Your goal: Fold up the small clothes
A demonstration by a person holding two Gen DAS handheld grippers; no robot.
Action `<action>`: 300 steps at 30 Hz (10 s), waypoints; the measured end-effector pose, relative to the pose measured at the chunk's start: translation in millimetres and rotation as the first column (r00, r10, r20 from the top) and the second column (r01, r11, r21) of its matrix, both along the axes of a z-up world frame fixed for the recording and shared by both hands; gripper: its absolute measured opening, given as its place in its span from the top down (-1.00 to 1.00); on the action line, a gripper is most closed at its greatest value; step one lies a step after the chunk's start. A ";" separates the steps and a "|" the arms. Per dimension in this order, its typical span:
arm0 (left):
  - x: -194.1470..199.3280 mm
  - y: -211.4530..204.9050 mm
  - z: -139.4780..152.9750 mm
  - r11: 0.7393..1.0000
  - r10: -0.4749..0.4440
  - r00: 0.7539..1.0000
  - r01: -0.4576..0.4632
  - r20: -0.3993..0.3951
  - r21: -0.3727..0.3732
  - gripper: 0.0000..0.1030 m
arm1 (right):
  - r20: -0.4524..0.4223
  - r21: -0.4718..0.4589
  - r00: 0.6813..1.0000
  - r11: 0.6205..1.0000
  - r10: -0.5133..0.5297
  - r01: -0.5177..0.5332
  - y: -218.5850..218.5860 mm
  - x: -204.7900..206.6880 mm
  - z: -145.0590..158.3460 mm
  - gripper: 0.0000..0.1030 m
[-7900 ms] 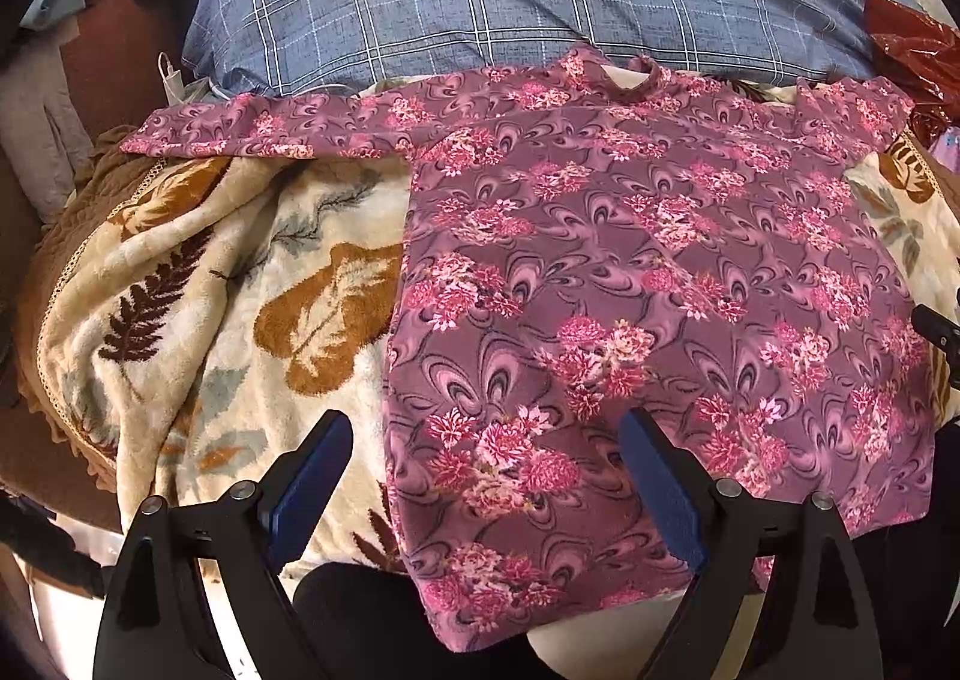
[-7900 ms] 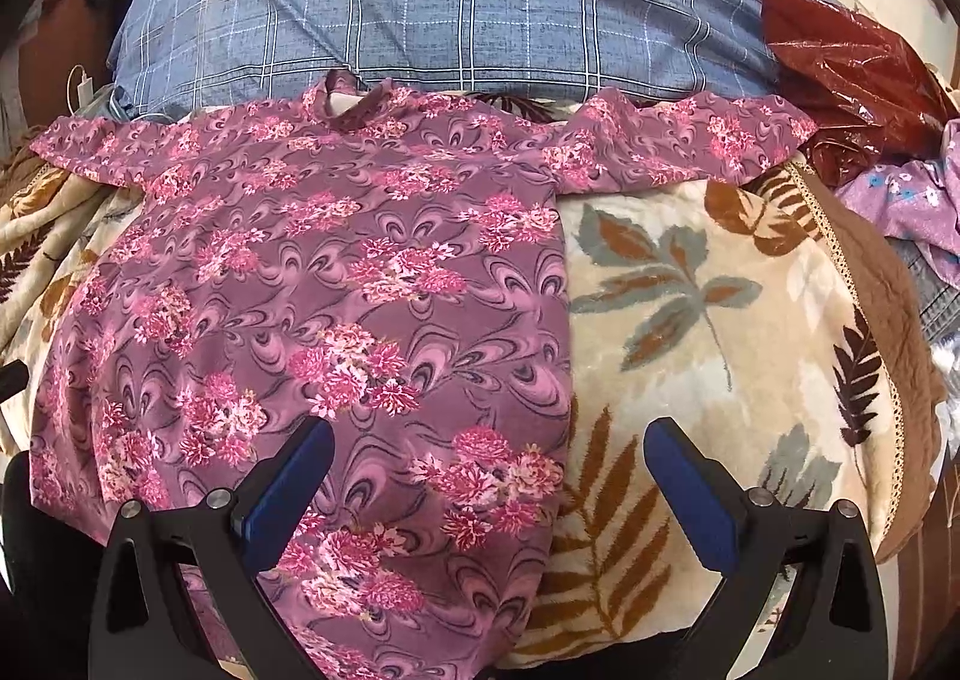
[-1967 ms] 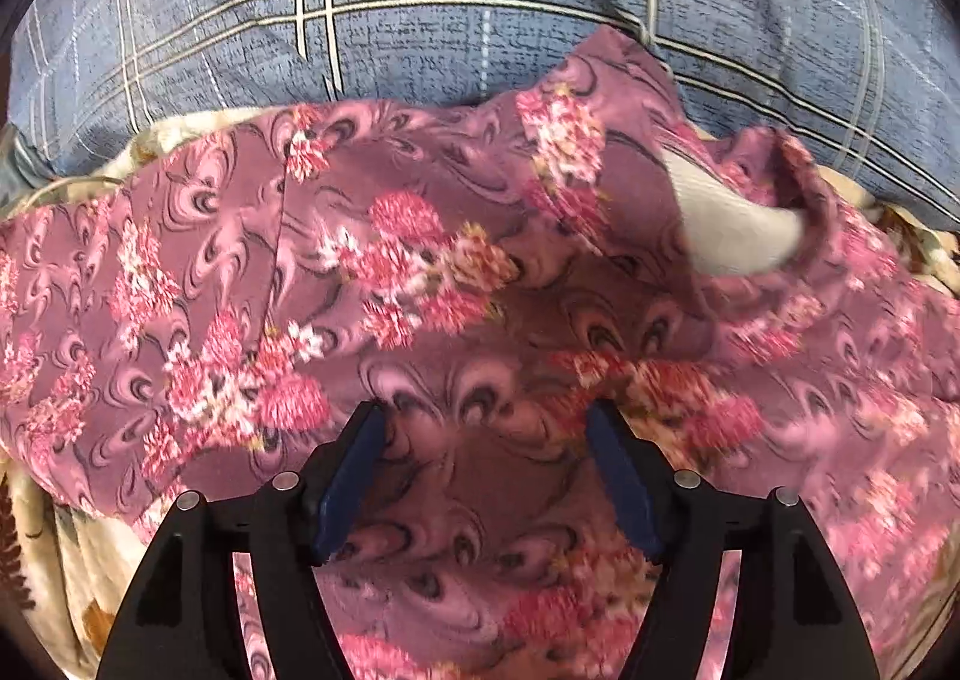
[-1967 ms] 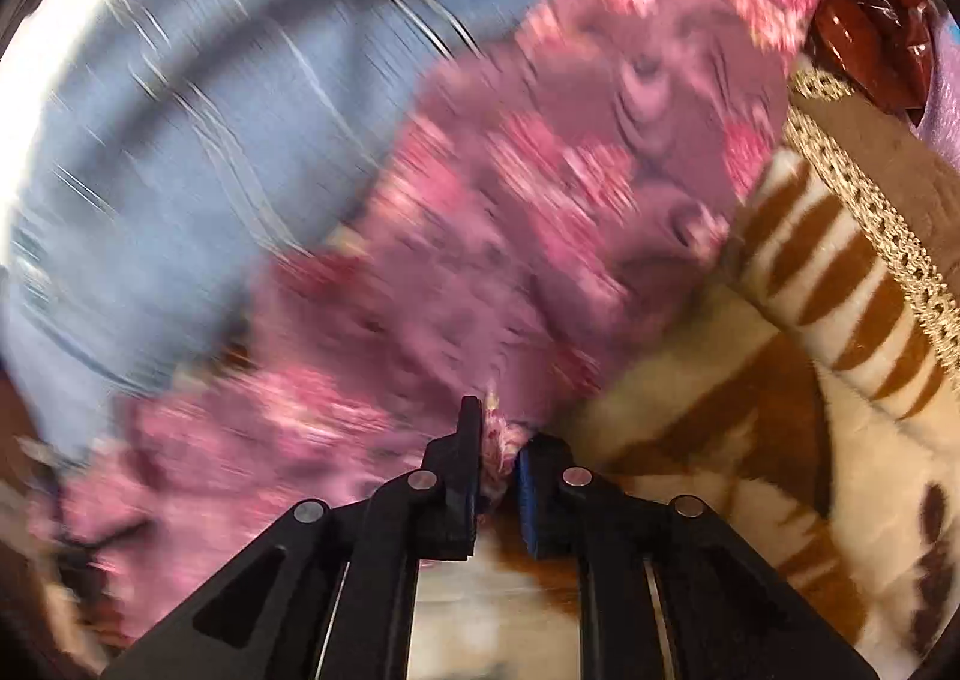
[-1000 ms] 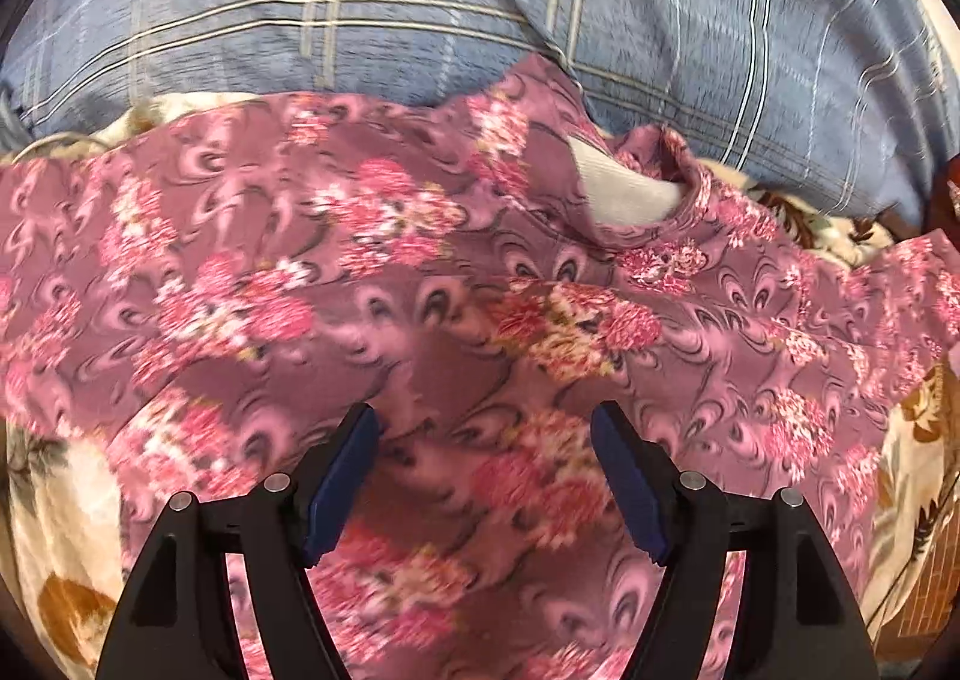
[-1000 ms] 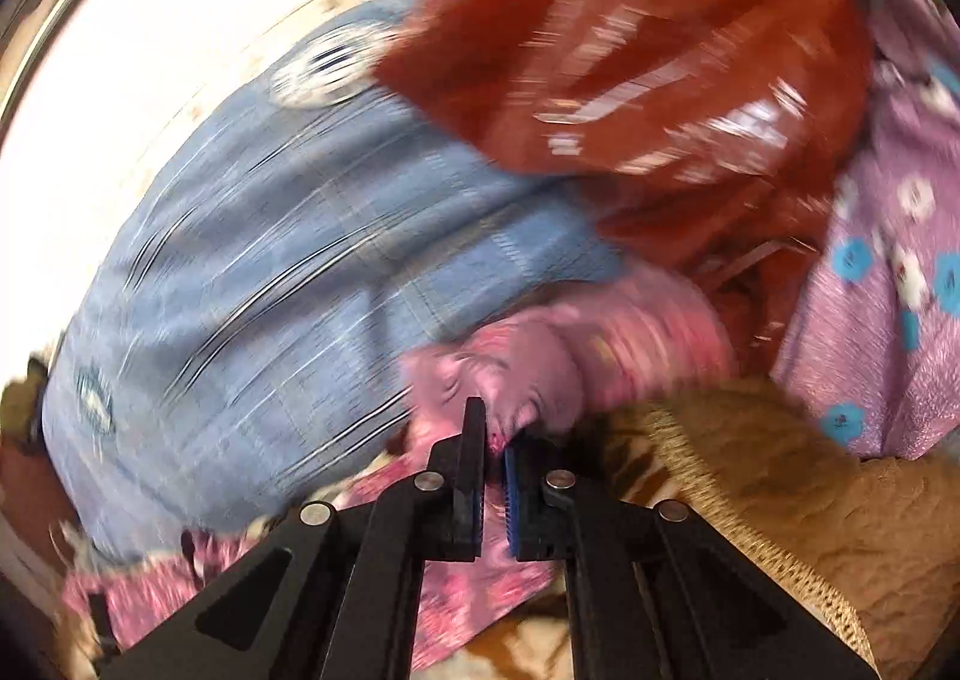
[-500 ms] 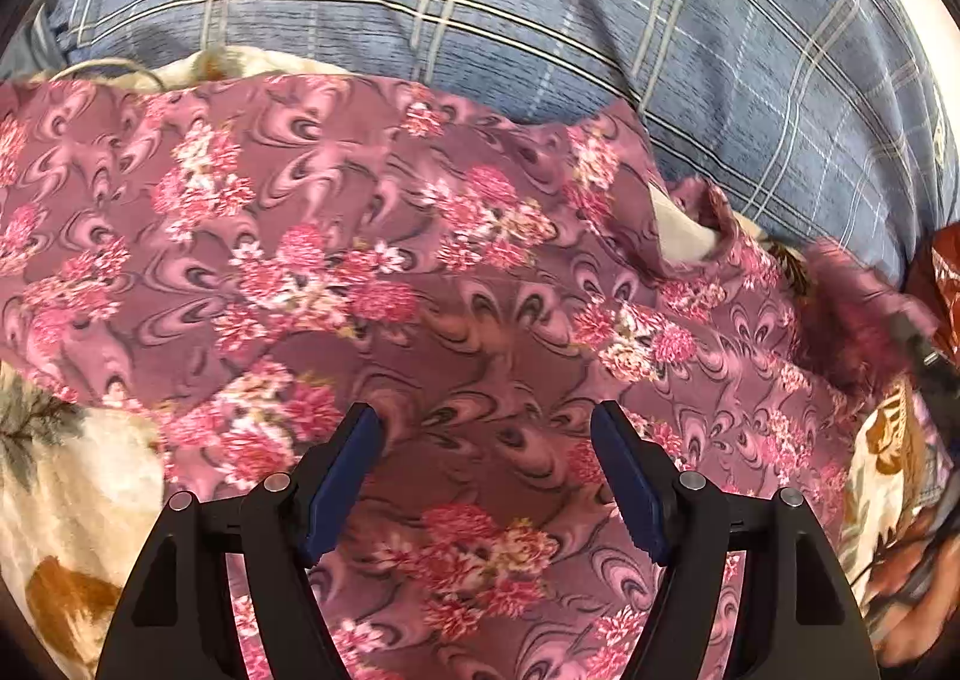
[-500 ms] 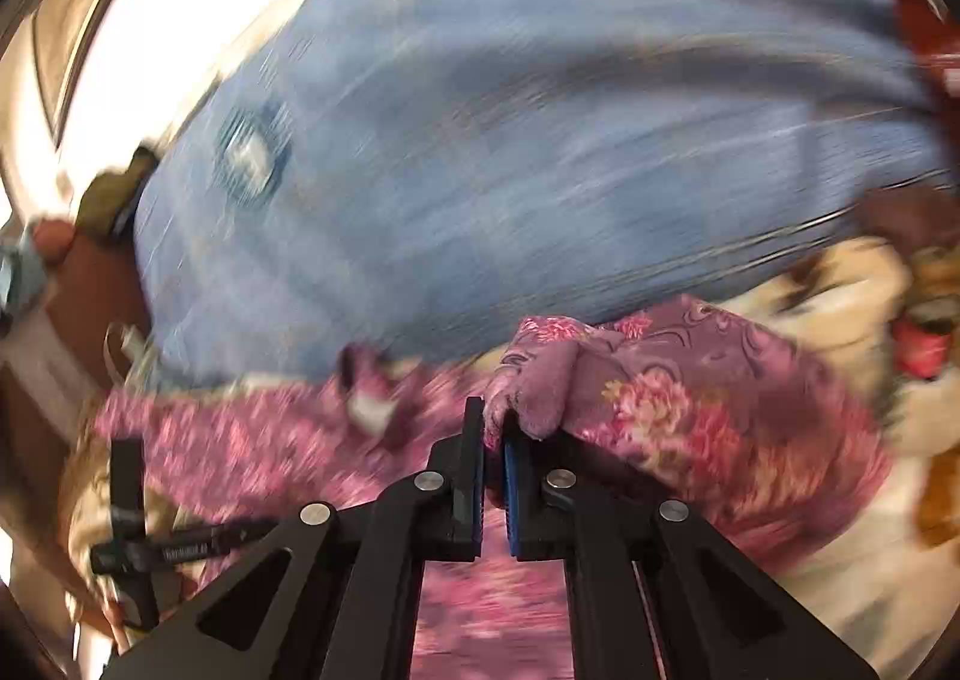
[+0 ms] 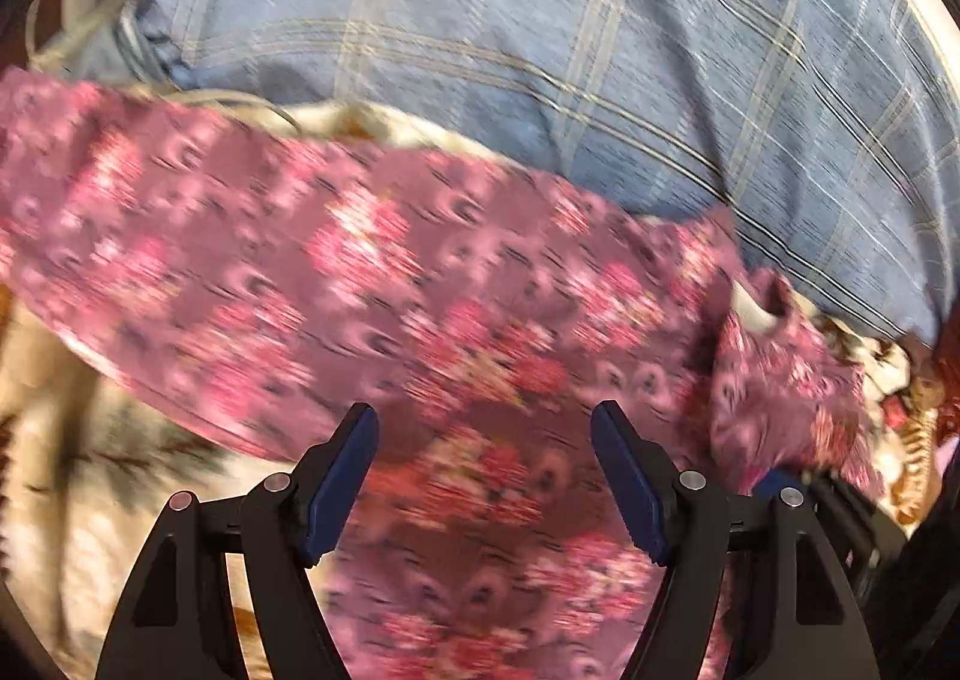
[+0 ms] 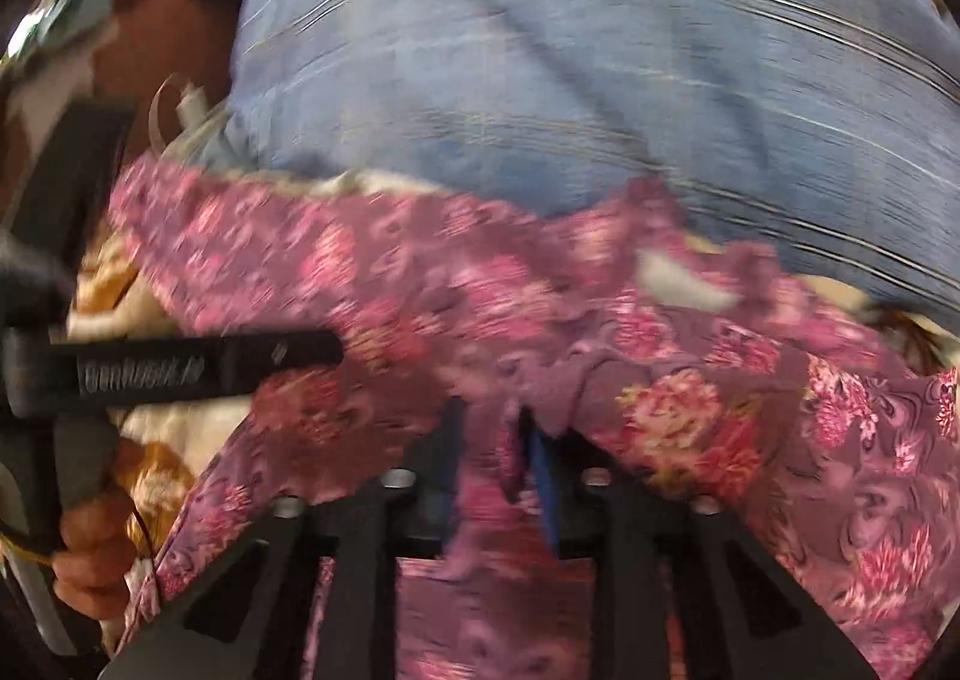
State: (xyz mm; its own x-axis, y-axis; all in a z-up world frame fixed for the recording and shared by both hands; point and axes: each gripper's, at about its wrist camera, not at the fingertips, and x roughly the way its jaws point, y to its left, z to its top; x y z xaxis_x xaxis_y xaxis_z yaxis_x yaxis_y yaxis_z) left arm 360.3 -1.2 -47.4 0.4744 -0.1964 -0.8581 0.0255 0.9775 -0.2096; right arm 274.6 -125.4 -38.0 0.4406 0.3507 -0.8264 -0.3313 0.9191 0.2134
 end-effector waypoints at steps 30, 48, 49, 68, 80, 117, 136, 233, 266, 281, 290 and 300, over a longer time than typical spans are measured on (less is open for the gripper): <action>-8.9 59.6 28.6 0.994 0.099 0.994 -0.100 0.034 0.033 -0.41 | -0.021 -0.998 0.470 0.010 0.883 -0.062 80.1 -163.7 -59.7 -0.33; -47.3 -6.5 54.2 0.969 -0.168 0.982 0.148 0.090 0.198 -0.43 | -0.237 0.145 0.963 0.975 -0.129 0.166 -94.8 -46.4 19.7 -0.53; -47.7 -7.5 55.4 0.970 -0.169 0.982 0.150 0.087 0.190 -0.43 | -0.264 0.219 0.956 0.957 -0.128 0.188 -96.9 -42.7 15.2 -0.53; -39.7 60.3 64.6 0.975 0.063 0.993 -0.083 0.101 0.206 -0.43 | -0.323 0.414 0.936 0.910 0.141 0.006 70.1 -2.2 -8.8 0.79; -40.6 11.2 49.9 0.981 -0.157 0.987 0.159 -0.027 0.113 -0.43 | -0.336 0.433 0.863 0.751 -0.378 0.498 -158.7 -98.0 1.6 0.09; -60.6 -39.2 -13.3 0.977 -0.062 0.996 0.073 -0.061 0.201 -0.09 | -0.161 0.322 0.738 0.672 -0.655 0.667 -282.4 -70.9 -30.1 0.77; -43.9 -59.1 -17.1 0.972 -0.147 0.989 0.144 0.003 0.188 -0.27 | -0.159 0.057 0.801 0.805 -0.577 0.591 -275.2 43.7 -42.4 -0.27; 5.9 337.4 88.6 0.795 0.579 0.808 -0.589 -0.104 -0.146 -0.42 | -0.083 0.253 0.986 0.960 0.147 -0.122 76.7 -53.2 3.8 -0.15; -34.6 132.8 165.5 0.967 0.250 0.943 -0.254 0.220 -0.012 0.94 | -0.033 0.236 0.998 0.971 0.058 -0.049 50.0 -27.5 6.0 -0.24; -57.5 -132.9 94.1 0.986 -0.092 0.995 0.088 0.026 0.145 0.94 | -0.198 0.300 0.900 0.850 -0.389 0.434 -199.1 -91.1 -22.3 -0.34; -62.9 -151.0 55.4 0.972 -0.206 0.969 0.219 -0.139 0.087 0.43 | -0.232 0.336 0.867 0.800 -0.441 0.497 -224.6 -98.5 -30.4 -0.36; -70.4 32.2 100.7 0.973 -0.050 0.999 0.048 -0.004 -0.226 -0.29 | -0.226 0.437 0.891 0.776 -0.394 0.455 -178.9 -74.6 -20.6 -0.42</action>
State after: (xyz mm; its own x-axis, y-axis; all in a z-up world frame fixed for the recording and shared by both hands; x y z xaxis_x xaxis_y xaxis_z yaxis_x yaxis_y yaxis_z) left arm 289.8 31.0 53.3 0.4514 -0.4086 -0.7933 0.0693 0.9024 -0.4253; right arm 200.0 -304.3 -58.6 0.5493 0.5048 -0.6659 0.1234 0.7392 0.6621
